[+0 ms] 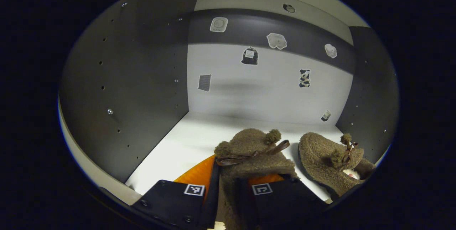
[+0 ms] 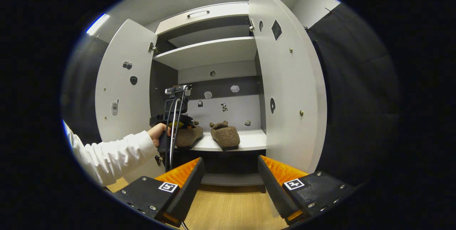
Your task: Grab one shoe with the right hand and put it into the shoe cabinet, grab the other shoe with the left hand and put it into the shoe cabinet; then close the right door with the right hand and the left door with the left hand.
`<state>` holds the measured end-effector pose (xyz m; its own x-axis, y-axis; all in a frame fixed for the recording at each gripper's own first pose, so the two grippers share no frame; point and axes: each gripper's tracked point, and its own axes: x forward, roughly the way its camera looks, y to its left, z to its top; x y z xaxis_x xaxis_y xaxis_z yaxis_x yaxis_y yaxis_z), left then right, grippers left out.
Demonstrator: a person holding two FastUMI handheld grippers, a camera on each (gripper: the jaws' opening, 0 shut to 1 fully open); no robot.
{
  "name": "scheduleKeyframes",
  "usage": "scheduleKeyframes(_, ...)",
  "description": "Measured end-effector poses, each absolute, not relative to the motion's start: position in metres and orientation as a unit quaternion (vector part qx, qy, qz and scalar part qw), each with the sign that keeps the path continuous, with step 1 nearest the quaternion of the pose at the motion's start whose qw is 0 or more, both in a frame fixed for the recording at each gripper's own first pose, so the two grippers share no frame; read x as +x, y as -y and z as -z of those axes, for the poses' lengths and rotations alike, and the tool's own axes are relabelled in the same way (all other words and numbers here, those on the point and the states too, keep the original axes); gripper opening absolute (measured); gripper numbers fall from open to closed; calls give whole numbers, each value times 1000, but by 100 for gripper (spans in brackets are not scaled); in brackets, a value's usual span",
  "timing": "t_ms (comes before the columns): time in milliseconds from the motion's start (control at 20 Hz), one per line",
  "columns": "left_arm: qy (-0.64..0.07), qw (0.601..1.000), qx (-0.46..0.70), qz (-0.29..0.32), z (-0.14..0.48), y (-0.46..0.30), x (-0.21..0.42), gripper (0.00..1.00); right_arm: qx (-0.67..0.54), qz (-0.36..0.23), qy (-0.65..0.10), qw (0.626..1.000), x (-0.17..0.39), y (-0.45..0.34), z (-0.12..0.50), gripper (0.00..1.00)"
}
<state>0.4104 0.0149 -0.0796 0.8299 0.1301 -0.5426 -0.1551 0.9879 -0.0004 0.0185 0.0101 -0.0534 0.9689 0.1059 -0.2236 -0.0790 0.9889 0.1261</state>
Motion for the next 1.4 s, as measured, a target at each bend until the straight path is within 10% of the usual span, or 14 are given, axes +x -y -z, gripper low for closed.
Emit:
scheduleKeyframes(450,-268,960,0,-78,70,-26,402,94,63,-29,-119,990,25,-3,51,92)
scheduleKeyframes(1400,-201,976,-58,59,-4,41,315,97,56,-44,-106,992,27,-19,37,92)
